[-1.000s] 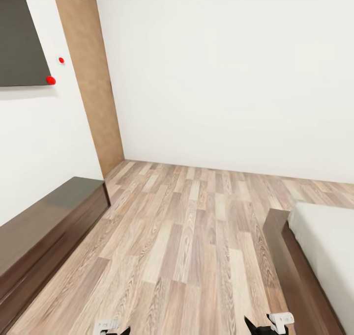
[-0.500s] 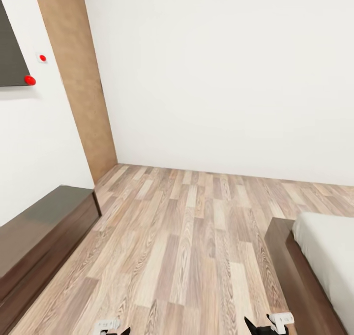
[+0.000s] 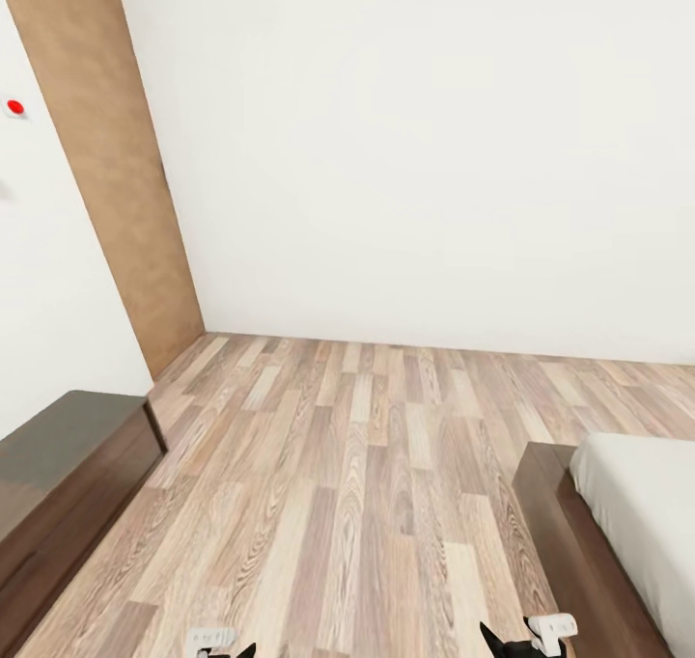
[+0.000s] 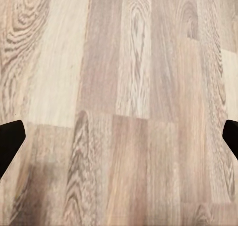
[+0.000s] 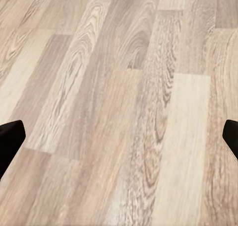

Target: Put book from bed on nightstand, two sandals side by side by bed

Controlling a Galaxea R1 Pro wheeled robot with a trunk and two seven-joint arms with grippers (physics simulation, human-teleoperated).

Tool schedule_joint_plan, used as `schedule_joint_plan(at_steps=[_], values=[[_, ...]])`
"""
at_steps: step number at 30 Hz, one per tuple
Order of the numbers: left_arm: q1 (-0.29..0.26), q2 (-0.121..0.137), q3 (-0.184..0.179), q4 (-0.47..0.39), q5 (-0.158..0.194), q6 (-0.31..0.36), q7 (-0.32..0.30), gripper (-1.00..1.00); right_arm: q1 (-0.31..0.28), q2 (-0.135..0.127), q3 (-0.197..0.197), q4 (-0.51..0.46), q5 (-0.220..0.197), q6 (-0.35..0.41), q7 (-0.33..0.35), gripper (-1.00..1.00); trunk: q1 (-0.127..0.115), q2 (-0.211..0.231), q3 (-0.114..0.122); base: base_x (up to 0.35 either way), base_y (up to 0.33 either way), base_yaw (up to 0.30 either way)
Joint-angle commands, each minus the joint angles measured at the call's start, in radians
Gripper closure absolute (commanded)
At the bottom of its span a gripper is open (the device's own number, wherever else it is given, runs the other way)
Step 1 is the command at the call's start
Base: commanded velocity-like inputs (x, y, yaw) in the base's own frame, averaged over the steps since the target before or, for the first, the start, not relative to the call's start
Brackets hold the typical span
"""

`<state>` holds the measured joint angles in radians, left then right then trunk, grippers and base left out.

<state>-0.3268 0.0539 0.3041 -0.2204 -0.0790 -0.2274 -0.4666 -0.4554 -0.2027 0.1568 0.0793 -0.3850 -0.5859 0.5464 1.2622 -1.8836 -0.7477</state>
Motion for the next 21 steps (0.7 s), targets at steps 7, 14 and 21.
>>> schedule_joint_plan(at_steps=[7,14,21], values=[[-0.001,0.0,0.008,0.002,-0.008,-0.004,-0.004,-1.0,-0.002,0.0,0.007,0.004,-0.011,-0.005,0.007,-1.0,0.0,0.0,-0.001,0.32,0.0,-0.023],[-0.001,0.0,0.007,0.002,-0.009,-0.004,-0.004,-1.0,-0.002,0.0,0.007,0.004,-0.01,-0.005,0.008,-1.0,0.0,0.0,-0.001,0.308,0.0,-0.157],[-0.001,0.0,0.008,0.001,-0.009,-0.004,-0.004,-1.0,-0.002,0.0,0.007,0.004,-0.01,-0.005,0.009,-1.0,0.0,0.0,-0.001,0.284,0.0,-0.021]])
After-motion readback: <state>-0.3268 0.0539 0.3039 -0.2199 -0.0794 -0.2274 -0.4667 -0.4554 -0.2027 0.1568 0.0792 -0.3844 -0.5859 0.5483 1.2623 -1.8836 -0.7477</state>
